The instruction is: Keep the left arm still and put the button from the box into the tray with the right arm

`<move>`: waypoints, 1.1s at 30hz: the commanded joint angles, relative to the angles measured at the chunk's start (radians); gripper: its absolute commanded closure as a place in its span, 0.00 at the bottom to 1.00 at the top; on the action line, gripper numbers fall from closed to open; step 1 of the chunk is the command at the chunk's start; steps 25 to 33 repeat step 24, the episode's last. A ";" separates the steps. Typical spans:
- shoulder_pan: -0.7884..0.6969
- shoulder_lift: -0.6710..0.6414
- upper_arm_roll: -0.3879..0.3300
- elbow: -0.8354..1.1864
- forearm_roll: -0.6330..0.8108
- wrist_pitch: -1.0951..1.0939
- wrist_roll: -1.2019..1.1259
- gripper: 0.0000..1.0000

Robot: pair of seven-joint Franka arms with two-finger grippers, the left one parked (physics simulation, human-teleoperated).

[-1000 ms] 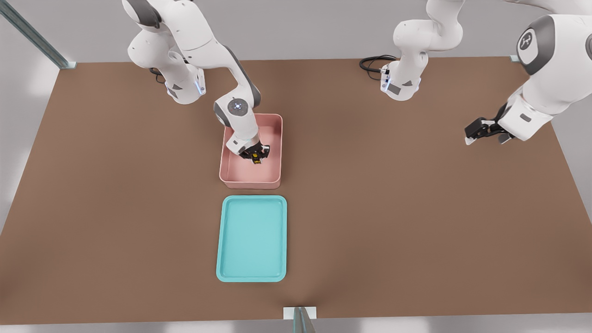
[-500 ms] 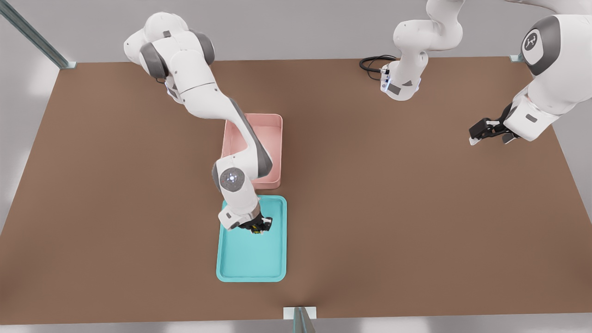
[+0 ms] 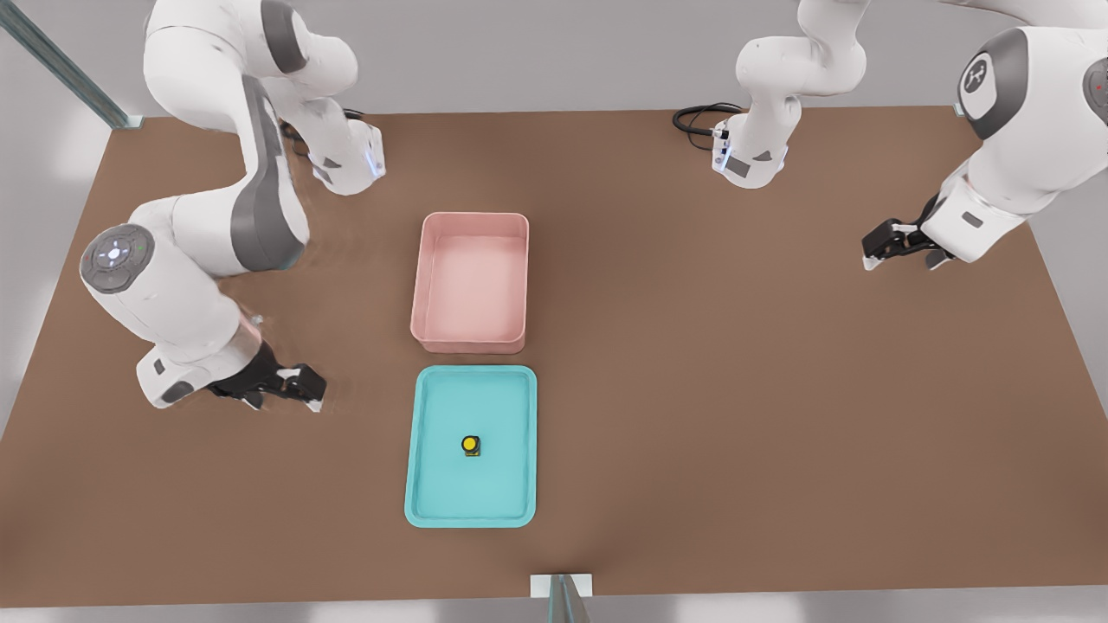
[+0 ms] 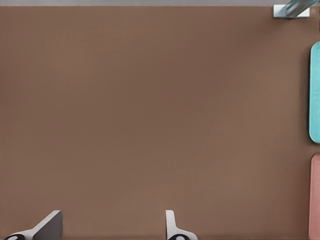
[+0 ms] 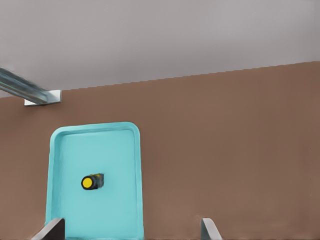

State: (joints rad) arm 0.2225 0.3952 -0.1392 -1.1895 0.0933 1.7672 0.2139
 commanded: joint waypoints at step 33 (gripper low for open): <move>-0.201 -0.003 0.036 -0.021 -0.007 -0.261 -0.493 0.00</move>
